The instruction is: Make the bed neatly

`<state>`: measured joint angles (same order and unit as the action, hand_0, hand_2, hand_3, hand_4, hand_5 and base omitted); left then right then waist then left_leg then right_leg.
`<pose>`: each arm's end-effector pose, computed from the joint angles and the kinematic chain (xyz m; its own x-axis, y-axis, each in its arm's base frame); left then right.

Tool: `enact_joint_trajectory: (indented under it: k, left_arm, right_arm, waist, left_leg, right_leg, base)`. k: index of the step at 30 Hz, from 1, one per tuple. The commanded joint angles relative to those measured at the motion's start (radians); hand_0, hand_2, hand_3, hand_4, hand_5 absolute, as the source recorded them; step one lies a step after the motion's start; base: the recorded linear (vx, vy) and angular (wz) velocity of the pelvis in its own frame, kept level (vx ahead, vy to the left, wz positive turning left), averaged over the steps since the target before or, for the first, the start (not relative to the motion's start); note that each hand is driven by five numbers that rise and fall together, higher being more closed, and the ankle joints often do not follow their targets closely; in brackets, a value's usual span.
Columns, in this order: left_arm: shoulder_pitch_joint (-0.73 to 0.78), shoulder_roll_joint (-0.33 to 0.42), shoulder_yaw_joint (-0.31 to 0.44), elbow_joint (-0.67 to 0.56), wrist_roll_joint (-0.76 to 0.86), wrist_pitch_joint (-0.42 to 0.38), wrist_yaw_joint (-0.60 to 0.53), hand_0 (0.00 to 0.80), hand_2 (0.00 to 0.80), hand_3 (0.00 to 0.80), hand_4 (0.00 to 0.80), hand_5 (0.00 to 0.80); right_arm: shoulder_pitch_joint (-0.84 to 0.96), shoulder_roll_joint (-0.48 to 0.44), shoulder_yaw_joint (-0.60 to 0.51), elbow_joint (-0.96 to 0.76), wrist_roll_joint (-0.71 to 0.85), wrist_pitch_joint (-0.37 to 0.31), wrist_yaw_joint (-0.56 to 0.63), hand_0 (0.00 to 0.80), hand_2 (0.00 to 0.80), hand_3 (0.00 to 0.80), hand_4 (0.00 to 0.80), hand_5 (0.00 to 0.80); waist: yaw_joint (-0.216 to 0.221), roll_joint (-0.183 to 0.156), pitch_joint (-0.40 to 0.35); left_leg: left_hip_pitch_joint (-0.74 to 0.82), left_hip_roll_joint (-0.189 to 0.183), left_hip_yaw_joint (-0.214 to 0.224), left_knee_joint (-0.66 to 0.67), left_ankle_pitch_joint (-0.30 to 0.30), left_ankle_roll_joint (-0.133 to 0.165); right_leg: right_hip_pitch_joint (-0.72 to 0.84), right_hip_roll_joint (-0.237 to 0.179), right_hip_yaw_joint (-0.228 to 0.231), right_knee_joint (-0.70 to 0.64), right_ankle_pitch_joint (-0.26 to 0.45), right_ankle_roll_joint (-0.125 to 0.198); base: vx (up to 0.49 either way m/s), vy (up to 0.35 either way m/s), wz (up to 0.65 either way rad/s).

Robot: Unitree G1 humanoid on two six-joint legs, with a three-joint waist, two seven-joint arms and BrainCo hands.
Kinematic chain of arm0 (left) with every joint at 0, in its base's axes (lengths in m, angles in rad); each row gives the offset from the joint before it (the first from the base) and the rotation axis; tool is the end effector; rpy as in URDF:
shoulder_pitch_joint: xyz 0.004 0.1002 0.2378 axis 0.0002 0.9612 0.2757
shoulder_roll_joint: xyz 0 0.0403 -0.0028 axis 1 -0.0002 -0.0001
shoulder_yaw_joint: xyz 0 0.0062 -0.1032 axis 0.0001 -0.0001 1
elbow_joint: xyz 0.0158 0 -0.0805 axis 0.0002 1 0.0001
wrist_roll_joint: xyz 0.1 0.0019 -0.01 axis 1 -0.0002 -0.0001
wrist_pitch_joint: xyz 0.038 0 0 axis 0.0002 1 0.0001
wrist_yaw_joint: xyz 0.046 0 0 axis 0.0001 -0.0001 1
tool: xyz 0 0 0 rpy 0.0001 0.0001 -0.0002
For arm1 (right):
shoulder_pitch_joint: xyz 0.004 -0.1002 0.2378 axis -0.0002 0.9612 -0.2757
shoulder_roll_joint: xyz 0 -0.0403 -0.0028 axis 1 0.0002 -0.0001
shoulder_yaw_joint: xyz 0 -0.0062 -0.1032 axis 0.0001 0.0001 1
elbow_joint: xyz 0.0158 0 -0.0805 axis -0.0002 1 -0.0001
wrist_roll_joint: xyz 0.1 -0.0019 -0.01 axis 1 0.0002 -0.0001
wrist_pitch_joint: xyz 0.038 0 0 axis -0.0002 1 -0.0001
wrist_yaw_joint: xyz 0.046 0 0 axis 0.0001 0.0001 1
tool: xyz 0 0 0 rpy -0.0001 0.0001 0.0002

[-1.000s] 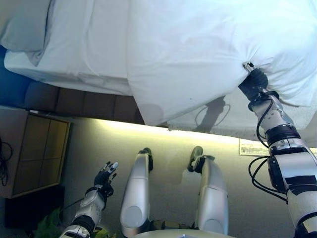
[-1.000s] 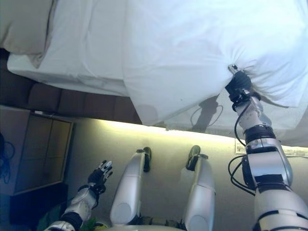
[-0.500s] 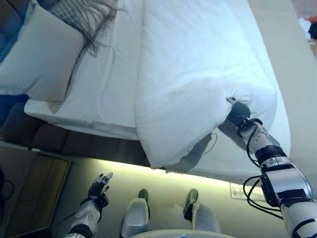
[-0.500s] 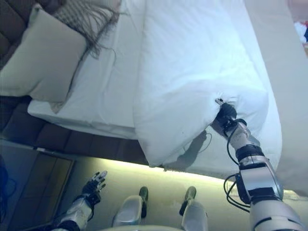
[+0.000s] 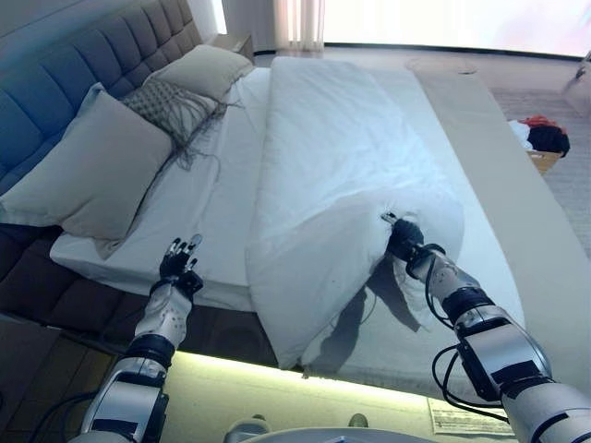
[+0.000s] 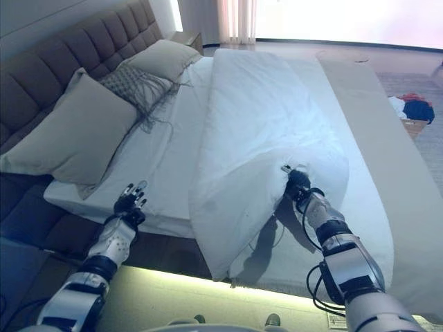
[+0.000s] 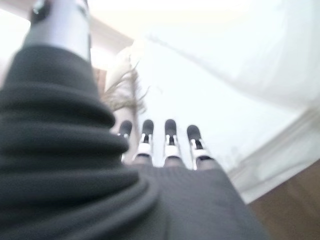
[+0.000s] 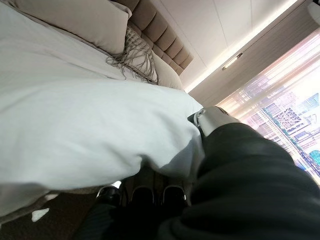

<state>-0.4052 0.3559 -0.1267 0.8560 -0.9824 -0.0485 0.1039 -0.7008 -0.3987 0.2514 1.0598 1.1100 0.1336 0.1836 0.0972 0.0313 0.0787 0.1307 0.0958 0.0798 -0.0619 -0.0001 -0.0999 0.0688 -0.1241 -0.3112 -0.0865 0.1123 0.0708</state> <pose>0.2574 0.2272 0.0005 0.8736 0.2097 -0.4391 -0.4057 0.8122 -0.4192 0.3079 -0.2175 0.0429 0.9198 0.1408 -0.3662 0.0950 0.8258 0.5560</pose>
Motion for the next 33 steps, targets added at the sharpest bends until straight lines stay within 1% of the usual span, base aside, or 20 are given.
enact_joint_trajectory:
  k: [1,3,6,8,10,11,15,18,21,24,25,28,30,33]
  left_arm:
    - [-0.035,-0.046,-0.081,0.087,-0.218,0.042,-0.070,0.000,0.000,0.000,0.000,0.000]
    - [-0.003,-0.103,-0.074,0.103,-0.337,0.080,-0.098,0.000,0.000,0.000,0.000,0.000]
    - [0.029,-0.179,-0.076,0.138,-0.433,0.106,-0.111,0.000,0.000,0.000,0.000,0.000]
    - [0.045,-0.207,-0.068,0.156,-0.561,0.159,-0.108,0.000,0.000,0.000,0.000,0.000]
    - [0.054,-0.230,-0.046,0.186,-0.638,0.201,-0.106,0.000,0.000,0.000,0.000,0.000]
    - [0.058,-0.242,-0.036,0.200,-0.685,0.234,-0.093,0.000,0.000,0.000,0.000,0.000]
    - [0.084,-0.272,-0.002,0.248,-0.840,0.321,-0.049,0.000,0.000,0.000,0.000,0.000]
    - [0.116,-0.292,0.004,0.260,-0.904,0.382,-0.019,0.000,0.000,0.000,0.000,0.000]
    - [0.136,-0.305,-0.012,0.276,-0.990,0.442,0.005,0.000,0.000,0.000,0.000,0.000]
    - [0.129,-0.322,-0.012,0.302,-0.990,0.506,-0.034,0.000,0.000,0.000,0.000,0.000]
    - [0.119,-0.334,-0.028,0.304,-0.990,0.521,-0.052,0.000,0.000,0.000,0.000,0.000]
    - [0.095,-0.345,-0.059,0.302,-0.990,0.523,-0.066,0.000,0.000,0.000,0.000,0.000]
    - [0.071,-0.354,-0.084,0.299,-0.990,0.509,-0.064,0.000,0.000,0.000,0.000,0.000]
    - [0.042,-0.363,-0.102,0.300,-0.990,0.487,-0.053,0.000,0.000,0.000,0.000,0.000]
  right_arm:
    - [-0.088,0.003,-0.012,-0.066,0.023,-0.061,0.042,0.800,0.800,0.800,0.800,0.800]
    - [-0.085,0.005,-0.021,-0.069,0.017,-0.061,0.044,0.800,0.800,0.800,0.800,0.800]
    - [-0.091,0.012,-0.028,-0.076,0.014,-0.059,0.035,0.800,0.800,0.800,0.800,0.800]
    - [-0.098,0.014,-0.026,-0.087,0.016,-0.060,0.028,0.800,0.800,0.800,0.800,0.800]
    - [-0.109,0.016,-0.024,-0.093,0.022,-0.059,0.024,0.800,0.800,0.800,0.800,0.800]
    - [-0.115,0.020,-0.022,-0.095,0.031,-0.061,0.021,0.800,0.800,0.800,0.800,0.800]
    - [-0.135,0.027,-0.016,-0.106,0.072,-0.064,0.008,0.800,0.800,0.800,0.800,0.800]
    - [-0.143,0.039,-0.020,-0.113,0.099,-0.082,0.004,0.800,0.800,0.800,0.800,0.800]
    - [-0.152,0.054,-0.016,-0.136,0.116,-0.100,0.008,0.800,0.800,0.800,0.800,0.800]
    - [-0.158,0.068,-0.004,-0.171,0.140,-0.127,0.003,0.800,0.800,0.800,0.800,0.800]
    - [-0.163,0.073,0.003,-0.198,0.151,-0.139,-0.004,0.800,0.800,0.800,0.800,0.800]
    - [-0.175,0.081,0.016,-0.232,0.165,-0.162,-0.005,0.800,0.800,0.800,0.800,0.800]
    - [-0.184,0.088,0.031,-0.271,0.184,-0.181,-0.002,0.800,0.800,0.800,0.800,0.800]
    - [-0.189,0.098,0.057,-0.339,0.207,-0.198,-0.009,0.800,0.800,0.800,0.800,0.800]
  waist:
    - [0.010,-0.034,-0.069]
    - [0.009,-0.040,-0.067]
    - [0.010,-0.054,-0.062]
    - [0.013,-0.066,-0.056]
    - [0.017,-0.082,-0.049]
    - [0.020,-0.093,-0.042]
    - [0.031,-0.136,-0.031]
    - [0.040,-0.156,-0.020]
    - [0.045,-0.172,-0.006]
    - [0.044,-0.185,0.008]
    - [0.041,-0.193,0.020]
    - [0.037,-0.204,0.040]
    - [0.029,-0.215,0.060]
    - [0.015,-0.227,0.081]
  left_leg:
    - [-0.049,-0.020,0.035,-0.006,0.024,0.010]
    - [-0.045,-0.015,0.040,-0.002,0.019,0.008]
    - [-0.042,-0.009,0.045,-0.002,0.012,0.008]
    - [-0.045,-0.004,0.049,-0.002,0.013,0.008]
    - [-0.046,0.003,0.054,-0.003,0.010,0.009]
    - [-0.041,0.008,0.057,-0.005,0.006,0.008]
    - [-0.044,0.021,0.062,-0.011,0.005,0.008]
    - [-0.045,0.031,0.063,-0.014,0.003,0.006]
    - [-0.056,0.040,0.062,-0.015,0.006,0.004]
    - [-0.071,0.047,0.061,-0.015,0.012,0.002]
    - [-0.080,0.050,0.057,-0.014,0.014,0.001]
    - [-0.096,0.056,0.053,-0.010,0.016,-0.001]
    - [-0.111,0.062,0.052,-0.004,0.018,-0.003]
    - [-0.129,0.070,0.054,0.009,0.018,-0.007]
  right_leg:
    - [0.043,-0.024,-0.014,0.010,-0.063,0.021]
    - [0.047,-0.022,-0.014,0.011,-0.069,0.018]
    - [0.050,-0.016,-0.014,0.011,-0.075,0.015]
    - [0.045,-0.012,-0.013,0.010,-0.072,0.015]
    - [0.042,-0.007,-0.010,0.009,-0.072,0.016]
    - [0.045,-0.001,-0.008,0.010,-0.076,0.016]
    - [0.040,0.015,-0.005,0.006,-0.072,0.015]
    - [0.041,0.026,-0.006,0.003,-0.071,0.013]
    - [0.032,0.036,-0.003,0.002,-0.068,0.012]
    - [0.020,0.045,0.001,0.004,-0.065,0.010]
    - [0.013,0.050,0.005,0.005,-0.063,0.010]
    - [-0.003,0.056,0.009,0.009,-0.060,0.009]
    - [-0.017,0.061,0.013,0.014,-0.058,0.008]
    - [-0.032,0.067,0.020,0.018,-0.057,0.007]
  base:
    - [0.046,0.001,0.02]
    - [0.053,-0.007,0.02]
    - [0.044,-0.038,0.01]
    - [0.023,-0.067,0.00]
    - [0.013,-0.111,-0.01]
    - [-0.005,-0.150,-0.01]
    - [0.020,-0.158,-0.01]
    - [0.024,-0.135,-0.02]
    - [-0.008,-0.121,-0.02]
    - [-0.044,-0.122,-0.02]
    - [-0.058,-0.116,-0.03]
    - [-0.080,-0.123,-0.03]
    - [-0.090,-0.130,-0.04]
    - [-0.072,-0.102,-0.10]
